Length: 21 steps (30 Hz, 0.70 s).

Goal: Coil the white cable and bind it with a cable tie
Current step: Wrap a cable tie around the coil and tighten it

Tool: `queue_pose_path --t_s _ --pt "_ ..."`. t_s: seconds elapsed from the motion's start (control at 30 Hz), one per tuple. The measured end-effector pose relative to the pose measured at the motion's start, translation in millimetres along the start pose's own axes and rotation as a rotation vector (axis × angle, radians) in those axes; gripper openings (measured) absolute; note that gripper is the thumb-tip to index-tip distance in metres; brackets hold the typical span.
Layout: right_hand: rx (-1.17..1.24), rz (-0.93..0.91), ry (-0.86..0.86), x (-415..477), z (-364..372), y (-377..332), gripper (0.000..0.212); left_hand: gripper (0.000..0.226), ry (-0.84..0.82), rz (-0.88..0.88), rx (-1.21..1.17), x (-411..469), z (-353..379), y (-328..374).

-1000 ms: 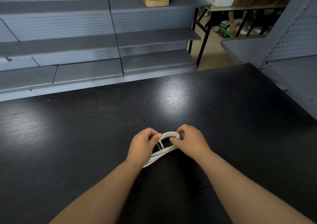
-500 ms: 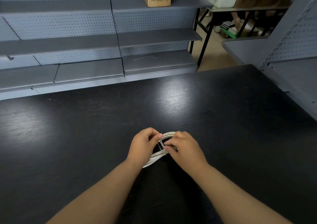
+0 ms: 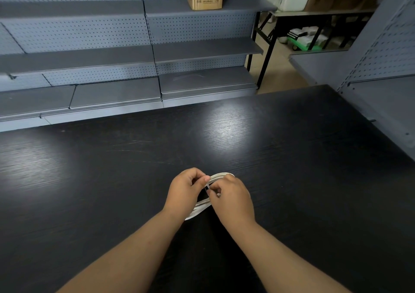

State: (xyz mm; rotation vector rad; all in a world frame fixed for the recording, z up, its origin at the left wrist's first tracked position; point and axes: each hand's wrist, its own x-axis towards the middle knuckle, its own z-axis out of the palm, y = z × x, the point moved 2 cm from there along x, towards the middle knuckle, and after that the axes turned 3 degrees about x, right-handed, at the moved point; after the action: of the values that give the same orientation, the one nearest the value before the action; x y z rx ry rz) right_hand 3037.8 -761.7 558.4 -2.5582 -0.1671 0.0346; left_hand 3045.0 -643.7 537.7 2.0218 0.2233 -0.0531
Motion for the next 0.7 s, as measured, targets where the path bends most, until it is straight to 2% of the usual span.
queue_pose_path --t_s 0.4,0.7 --pt "-0.009 0.062 -0.006 -2.0 0.8 -0.9 0.015 0.021 0.010 -0.038 0.057 1.3 -0.1 2.2" --pt "0.005 0.098 -0.038 -3.4 2.9 -1.0 0.017 0.016 0.045 -0.088 -0.002 2.7 0.5 4.3"
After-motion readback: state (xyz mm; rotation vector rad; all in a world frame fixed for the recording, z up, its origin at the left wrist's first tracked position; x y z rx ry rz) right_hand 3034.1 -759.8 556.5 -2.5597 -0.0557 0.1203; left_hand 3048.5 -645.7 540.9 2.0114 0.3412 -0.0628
